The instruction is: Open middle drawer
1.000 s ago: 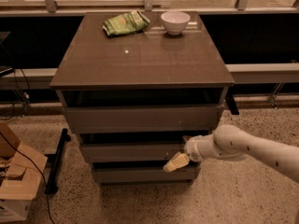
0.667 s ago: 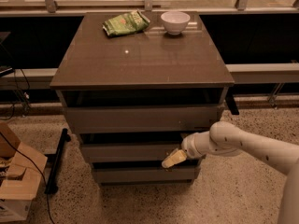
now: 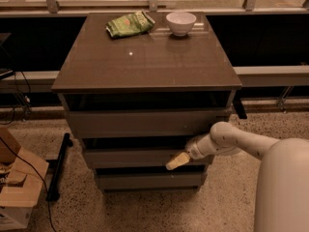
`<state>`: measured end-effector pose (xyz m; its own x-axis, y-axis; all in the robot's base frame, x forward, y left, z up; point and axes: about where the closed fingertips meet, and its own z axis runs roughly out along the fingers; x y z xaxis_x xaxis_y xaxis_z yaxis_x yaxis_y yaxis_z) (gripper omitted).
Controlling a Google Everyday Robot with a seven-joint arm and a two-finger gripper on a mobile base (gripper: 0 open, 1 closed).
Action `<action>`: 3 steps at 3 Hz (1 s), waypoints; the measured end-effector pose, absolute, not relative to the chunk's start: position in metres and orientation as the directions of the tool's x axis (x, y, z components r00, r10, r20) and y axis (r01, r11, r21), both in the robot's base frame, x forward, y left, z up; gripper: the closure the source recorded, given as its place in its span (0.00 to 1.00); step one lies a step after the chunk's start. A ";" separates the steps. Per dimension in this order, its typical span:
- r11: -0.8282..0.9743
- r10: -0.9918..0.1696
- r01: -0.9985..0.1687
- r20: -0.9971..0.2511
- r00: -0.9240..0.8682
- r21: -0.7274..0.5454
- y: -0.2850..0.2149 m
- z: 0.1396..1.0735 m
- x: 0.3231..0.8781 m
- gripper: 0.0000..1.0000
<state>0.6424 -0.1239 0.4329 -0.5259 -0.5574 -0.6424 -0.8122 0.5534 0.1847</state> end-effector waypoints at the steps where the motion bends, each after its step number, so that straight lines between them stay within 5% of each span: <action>1: 0.556 -0.564 -0.811 -0.634 -0.529 0.182 -0.124 0.433 0.640 0.19; 2: 0.556 -0.564 -0.811 -0.634 -0.529 0.182 -0.124 0.433 0.640 0.41; 3: 0.556 -0.564 -0.811 -0.634 -0.529 0.182 -0.124 0.436 0.640 0.32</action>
Offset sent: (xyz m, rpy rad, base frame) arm -0.1689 0.0045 0.0378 -0.3162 0.1456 0.2616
